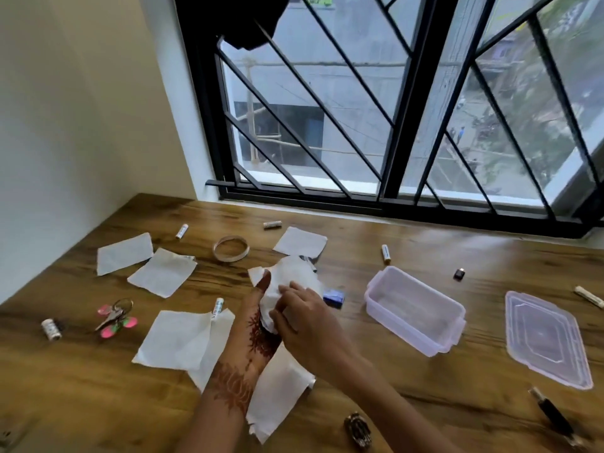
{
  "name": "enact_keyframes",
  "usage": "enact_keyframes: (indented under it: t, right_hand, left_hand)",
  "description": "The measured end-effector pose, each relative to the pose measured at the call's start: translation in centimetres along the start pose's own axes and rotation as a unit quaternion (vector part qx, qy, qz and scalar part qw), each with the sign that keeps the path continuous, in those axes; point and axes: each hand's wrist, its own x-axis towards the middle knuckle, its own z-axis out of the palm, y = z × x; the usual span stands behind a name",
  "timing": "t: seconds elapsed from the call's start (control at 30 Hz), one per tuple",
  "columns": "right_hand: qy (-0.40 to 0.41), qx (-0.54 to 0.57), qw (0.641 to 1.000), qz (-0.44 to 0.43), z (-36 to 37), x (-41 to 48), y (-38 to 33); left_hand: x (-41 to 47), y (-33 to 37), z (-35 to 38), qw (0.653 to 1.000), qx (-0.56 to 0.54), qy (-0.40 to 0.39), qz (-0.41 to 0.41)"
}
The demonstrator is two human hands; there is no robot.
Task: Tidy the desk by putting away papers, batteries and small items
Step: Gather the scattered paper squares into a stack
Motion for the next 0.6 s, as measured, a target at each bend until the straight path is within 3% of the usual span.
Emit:
enact_keyframes:
  t: [0.1,0.27,0.43,0.6]
  right_hand:
    - [0.012,0.062,0.998,0.013,1.1,0.0,-0.5]
    - [0.117,0.098,0.985,0.084,2.5,-1.3,0.7]
    - [0.039,0.071,0.982,0.170,4.0,-4.0,2.9]
    - [-0.072,-0.030,0.996,0.035,6.3,-6.7,3.6]
  left_hand:
    - [-0.3,0.4,-1.4,0.998,-0.052,-0.004,-0.026]
    - [-1.3,1.3,-4.9,0.998,-0.006,0.066,0.022]
    - [-2.1,2.0,-8.2,0.994,-0.049,0.089,0.043]
    - [-2.9,2.5,-11.0,0.990,-0.097,0.093,0.046]
